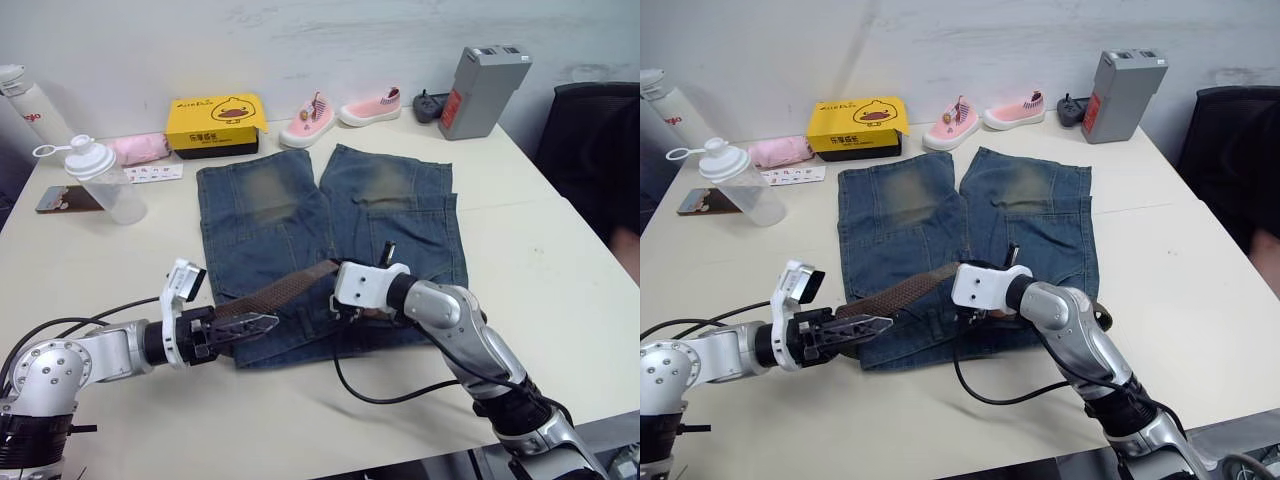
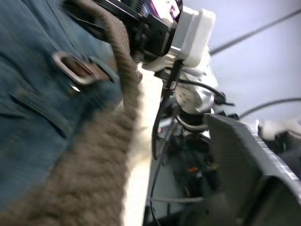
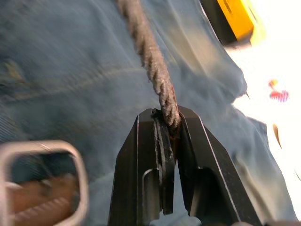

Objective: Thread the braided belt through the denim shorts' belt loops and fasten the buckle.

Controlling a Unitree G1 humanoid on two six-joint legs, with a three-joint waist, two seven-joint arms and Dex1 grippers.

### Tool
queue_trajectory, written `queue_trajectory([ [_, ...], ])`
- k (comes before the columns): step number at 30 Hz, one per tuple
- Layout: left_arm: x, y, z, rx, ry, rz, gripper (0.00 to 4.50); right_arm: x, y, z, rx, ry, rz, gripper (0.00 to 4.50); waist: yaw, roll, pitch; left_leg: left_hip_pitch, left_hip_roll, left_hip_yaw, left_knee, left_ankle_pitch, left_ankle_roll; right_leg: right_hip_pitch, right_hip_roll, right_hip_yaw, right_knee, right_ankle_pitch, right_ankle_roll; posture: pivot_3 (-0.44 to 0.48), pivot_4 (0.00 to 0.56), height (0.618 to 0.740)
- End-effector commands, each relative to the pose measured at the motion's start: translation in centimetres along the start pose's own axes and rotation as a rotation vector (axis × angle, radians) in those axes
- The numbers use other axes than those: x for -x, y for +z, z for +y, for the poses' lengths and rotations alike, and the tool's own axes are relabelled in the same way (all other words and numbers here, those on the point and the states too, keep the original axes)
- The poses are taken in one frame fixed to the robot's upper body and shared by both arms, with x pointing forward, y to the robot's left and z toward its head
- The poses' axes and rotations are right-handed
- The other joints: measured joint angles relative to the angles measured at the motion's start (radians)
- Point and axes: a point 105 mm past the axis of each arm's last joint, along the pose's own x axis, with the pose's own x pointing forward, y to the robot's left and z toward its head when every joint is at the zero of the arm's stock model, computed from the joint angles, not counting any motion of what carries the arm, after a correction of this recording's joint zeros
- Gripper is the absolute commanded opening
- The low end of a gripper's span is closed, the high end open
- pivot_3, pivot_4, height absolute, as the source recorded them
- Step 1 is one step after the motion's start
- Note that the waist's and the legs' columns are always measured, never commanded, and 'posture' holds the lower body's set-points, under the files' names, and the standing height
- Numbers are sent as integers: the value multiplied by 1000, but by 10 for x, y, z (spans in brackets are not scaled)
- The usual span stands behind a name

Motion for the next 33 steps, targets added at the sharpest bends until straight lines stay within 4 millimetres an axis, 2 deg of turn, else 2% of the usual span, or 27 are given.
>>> queue_trajectory([
  [1, 17, 15, -16, -31, -36, -56, 4445, 3, 5, -20, -53, -72, 58, 0, -1, 0, 0, 0, 0, 0, 0, 0, 0, 0, 0, 0, 0, 0, 0, 0, 150, 739],
  [3, 26, 9, -37, -40, -88, -17, 4445, 0, 6, -22, -96, -81, 101, 0, -5, -1, 0, 0, 1, 0, 0, 0, 0, -1, 0, 0, 1, 0, 0, 0, 150, 739],
  [5, 25, -3, -52, -49, -132, 47, 4445, -3, 4, -19, -120, -56, 138, 0, -7, 0, 0, 0, 1, 0, 0, 0, -1, -1, 0, 1, 1, 0, 0, 0, 150, 739],
  [10, 9, -10, -56, -7, -170, 16, 4445, -10, 9, -16, -200, -26, 197, 0, 9, 1, 1, -1, -2, -3, 0, 0, 0, -1, -3, 1, -2, 0, -1, 0, 150, 739],
  [12, -4, -15, -52, 6, -158, 0, 4445, -12, 13, -16, -214, -18, 208, 0, 7, 2, 1, 0, -2, -6, 0, 0, 0, 0, -3, 2, -2, 0, -1, 0, 150, 739],
  [15, -23, -18, -23, 81, -6, -68, 4445, -14, 18, -15, -228, -3, 219, 0, 6, 1, 1, 0, -2, -10, 0, 0, 0, 0, -2, 3, 2, 0, 0, 0, 150, 739],
  [19, -34, -23, -7, 265, 81, -152, 4445, -14, 20, -17, -229, -7, 226, 0, 1, 0, 0, 0, -2, -9, 0, 0, 0, 0, -2, 3, 2, 0, 0, 0, 150, 739],
  [23, -40, -4, 29, 425, 225, -420, 4445, -13, 19, -21, -204, -27, 235, 0, 5, 2, 0, 0, -3, -9, 1, 0, 1, 0, -2, 4, 1, 1, 1, 0, 150, 739],
  [25, -50, 9, 24, 447, 192, -493, 4445, -13, 20, -24, -168, -35, 232, 0, 9, -3, -1, 0, -3, -9, 2, 1, 1, 1, -2, 3, 1, 1, 2, 0, 150, 739],
  [27, -62, 23, 10, 453, 126, -555, 4445, -13, 21, -24, -136, -40, 229, 0, 18, -4, -1, 0, -3, -7, 4, 1, 0, 2, -1, 1, 1, 1, 2, 0, 150, 739],
  [29, -70, 29, 2, 461, 104, -575, 4445, -13, 20, -24, -101, -43, 227, 0, 23, -5, -1, -1, -3, -3, 6, 1, 0, 3, -2, 1, 0, 1, 2, 0, 150, 739],
  [33, -75, 44, 0, 506, 110, -634, 4445, -14, 18, -19, -30, -42, 218, 0, 24, -4, -1, 0, -3, -2, 6, 1, 0, 4, -1, 1, -1, 1, 2, 0, 150, 739],
])
